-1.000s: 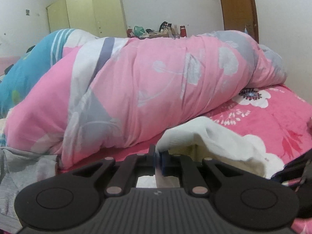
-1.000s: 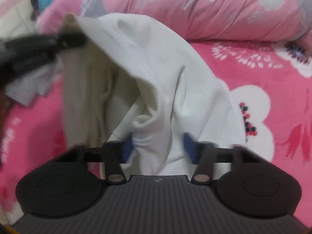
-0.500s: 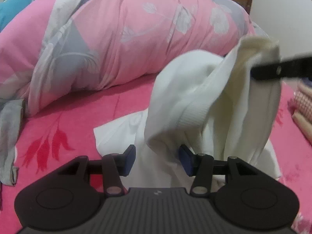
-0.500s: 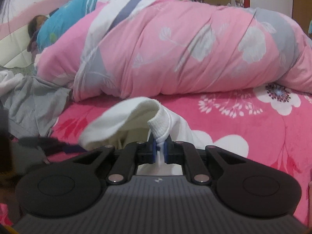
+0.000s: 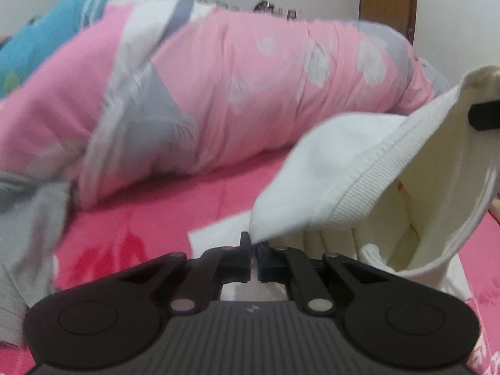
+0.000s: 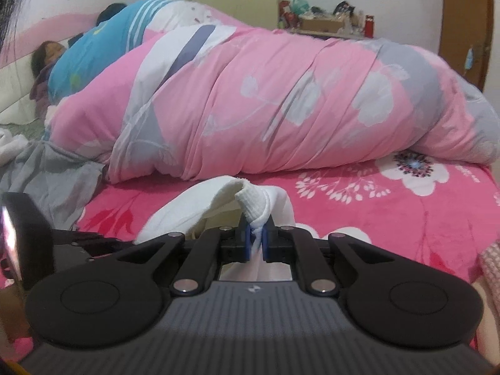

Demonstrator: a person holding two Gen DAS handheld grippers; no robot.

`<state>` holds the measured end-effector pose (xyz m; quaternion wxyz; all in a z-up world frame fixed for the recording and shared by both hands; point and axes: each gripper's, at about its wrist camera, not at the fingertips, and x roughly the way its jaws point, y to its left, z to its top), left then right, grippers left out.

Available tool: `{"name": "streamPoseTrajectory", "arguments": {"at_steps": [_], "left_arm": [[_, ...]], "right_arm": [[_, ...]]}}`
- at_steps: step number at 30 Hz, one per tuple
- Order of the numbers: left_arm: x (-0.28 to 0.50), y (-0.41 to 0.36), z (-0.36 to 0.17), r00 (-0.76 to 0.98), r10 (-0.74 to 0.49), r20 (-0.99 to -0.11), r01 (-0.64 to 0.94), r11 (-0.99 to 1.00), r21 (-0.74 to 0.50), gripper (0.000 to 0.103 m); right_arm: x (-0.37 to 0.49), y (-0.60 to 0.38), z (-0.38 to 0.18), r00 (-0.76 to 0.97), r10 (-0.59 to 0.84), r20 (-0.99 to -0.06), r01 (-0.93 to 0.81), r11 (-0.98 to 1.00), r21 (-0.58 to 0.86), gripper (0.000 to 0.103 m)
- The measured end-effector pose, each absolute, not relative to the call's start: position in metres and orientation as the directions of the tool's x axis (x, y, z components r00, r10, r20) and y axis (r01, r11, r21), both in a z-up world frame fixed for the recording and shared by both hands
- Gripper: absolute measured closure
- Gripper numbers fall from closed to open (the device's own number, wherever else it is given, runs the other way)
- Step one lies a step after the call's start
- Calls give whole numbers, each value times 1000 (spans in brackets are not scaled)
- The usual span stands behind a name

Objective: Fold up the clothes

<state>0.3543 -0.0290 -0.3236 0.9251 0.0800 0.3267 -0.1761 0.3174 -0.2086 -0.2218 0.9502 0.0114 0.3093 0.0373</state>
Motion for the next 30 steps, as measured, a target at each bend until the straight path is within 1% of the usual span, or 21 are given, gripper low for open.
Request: {"name": "streamPoseTrajectory", "arguments": {"at_steps": [3,8,13,21,24,30], "left_arm": [[342,-18,-305,761,-279,-585,384,921,61,99],[312,2,-271,807,-282,-518,383,918,98,100],[266,16,-247,828,-281,-486,376,920,110,100],[193,23,-221,838,-236,-493,338,933,128,100],[167,24,-209,840,-219,-496,335,929,158,100],[122,35,-189,826,-176,-536,316,931,181,100]], "right_arm": [[305,-204,-213,823,50,-566,-38,999,34,98],[281,-204,-198,825,129,-551,-112,992,64,98],[256,-204,-183,819,211,-534,-190,977,95,98],[215,-204,-160,783,352,-512,-323,935,149,98],[197,-205,-153,721,435,-540,-393,898,199,98],[159,-194,-143,543,609,-577,-523,784,335,98]]}}
